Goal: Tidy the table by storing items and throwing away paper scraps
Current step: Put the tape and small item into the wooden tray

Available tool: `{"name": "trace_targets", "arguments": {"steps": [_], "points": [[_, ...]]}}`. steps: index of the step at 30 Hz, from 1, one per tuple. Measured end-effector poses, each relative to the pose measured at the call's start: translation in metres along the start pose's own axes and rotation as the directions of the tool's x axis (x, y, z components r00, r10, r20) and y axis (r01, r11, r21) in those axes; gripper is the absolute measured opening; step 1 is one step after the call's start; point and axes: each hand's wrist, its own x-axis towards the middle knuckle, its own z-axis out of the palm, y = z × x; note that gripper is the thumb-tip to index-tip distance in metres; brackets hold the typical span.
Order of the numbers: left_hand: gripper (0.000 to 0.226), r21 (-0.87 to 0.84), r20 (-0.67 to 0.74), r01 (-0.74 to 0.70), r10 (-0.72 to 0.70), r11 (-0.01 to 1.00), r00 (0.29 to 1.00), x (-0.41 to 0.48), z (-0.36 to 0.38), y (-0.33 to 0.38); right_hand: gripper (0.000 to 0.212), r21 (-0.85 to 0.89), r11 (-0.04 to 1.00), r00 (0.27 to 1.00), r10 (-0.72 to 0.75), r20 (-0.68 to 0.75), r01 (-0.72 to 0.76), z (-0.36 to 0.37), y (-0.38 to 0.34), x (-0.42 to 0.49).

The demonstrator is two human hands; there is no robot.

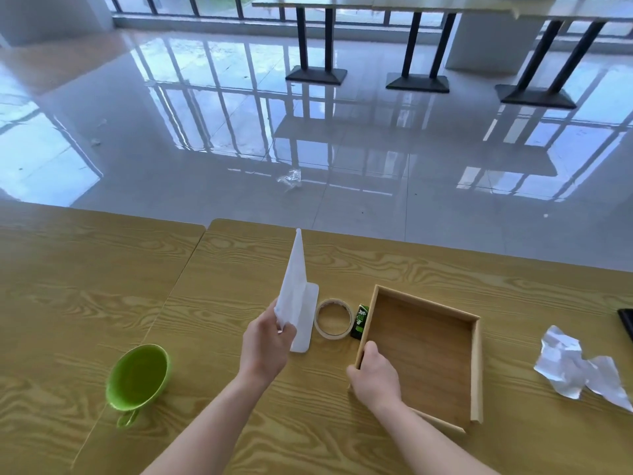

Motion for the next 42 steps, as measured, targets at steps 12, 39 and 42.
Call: {"name": "trace_targets", "arguments": {"steps": [12, 39, 42], "points": [[0.035, -0.023, -0.014, 0.011, -0.011, 1.000, 1.000, 0.044, -0.031, -0.028, 0.022, -0.053, 0.998, 0.999, -0.020, 0.038, 0.022, 0.015, -0.055, 0.033], [0.014, -0.033, -0.054, 0.038, -0.040, 0.999, 0.998, 0.158, -0.111, -0.107, 0.021, -0.082, 0.995, 0.998, -0.046, 0.040, 0.049, 0.075, -0.186, 0.091], [0.017, -0.040, -0.069, 0.057, -0.060, 0.998, 0.996, 0.162, -0.114, -0.109, 0.021, -0.078, 0.995, 0.998, -0.055, 0.044, 0.058, 0.076, -0.188, 0.095]]}}
